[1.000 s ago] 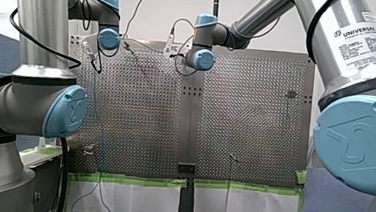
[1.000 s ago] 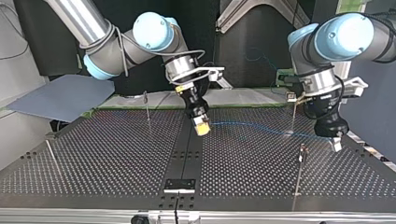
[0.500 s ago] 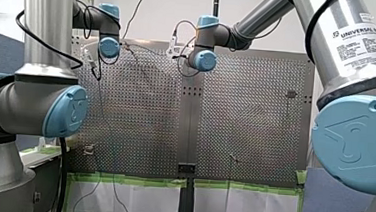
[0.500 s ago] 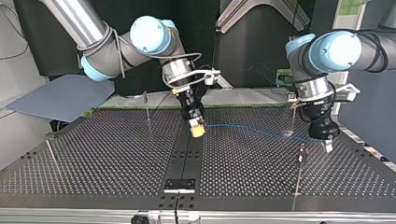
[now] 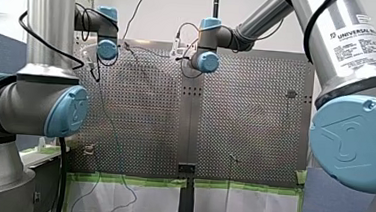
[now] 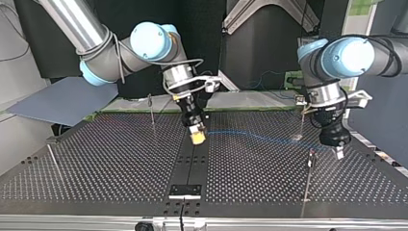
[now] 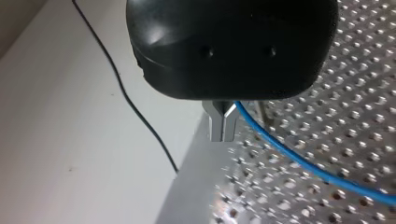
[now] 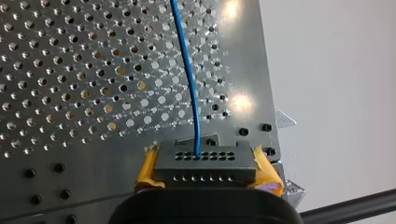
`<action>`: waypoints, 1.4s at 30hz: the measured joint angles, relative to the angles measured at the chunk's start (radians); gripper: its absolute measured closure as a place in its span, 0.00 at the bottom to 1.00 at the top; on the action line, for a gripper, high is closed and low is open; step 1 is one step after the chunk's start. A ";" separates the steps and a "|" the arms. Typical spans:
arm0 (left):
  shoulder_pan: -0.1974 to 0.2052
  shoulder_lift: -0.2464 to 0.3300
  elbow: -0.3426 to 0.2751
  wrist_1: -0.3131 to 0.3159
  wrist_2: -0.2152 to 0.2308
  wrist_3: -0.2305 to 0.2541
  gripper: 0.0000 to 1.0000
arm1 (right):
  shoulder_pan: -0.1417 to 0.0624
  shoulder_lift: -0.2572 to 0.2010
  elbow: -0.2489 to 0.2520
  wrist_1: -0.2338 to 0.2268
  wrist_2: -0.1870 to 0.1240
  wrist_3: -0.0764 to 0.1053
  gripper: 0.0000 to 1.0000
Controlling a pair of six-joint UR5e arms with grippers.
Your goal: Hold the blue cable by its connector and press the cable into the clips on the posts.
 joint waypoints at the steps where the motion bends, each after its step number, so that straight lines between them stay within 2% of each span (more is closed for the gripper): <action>1: 0.002 -0.006 0.000 0.001 0.004 0.001 1.00 | -0.002 0.000 0.000 0.000 0.000 0.000 1.00; 12: 0.031 -0.024 0.000 0.025 0.055 0.000 1.00 | -0.027 0.006 -0.001 0.002 0.001 0.000 1.00; 26: 0.068 -0.024 0.016 0.028 0.098 0.000 1.00 | -0.050 0.007 -0.007 -0.002 0.000 0.000 1.00; 35: 0.080 -0.025 0.066 0.012 0.104 -0.010 1.00 | -0.063 0.009 -0.032 -0.001 -0.007 0.009 1.00; 42: 0.084 -0.035 0.091 0.000 0.116 -0.018 1.00 | -0.072 0.010 -0.072 0.002 -0.013 0.019 1.00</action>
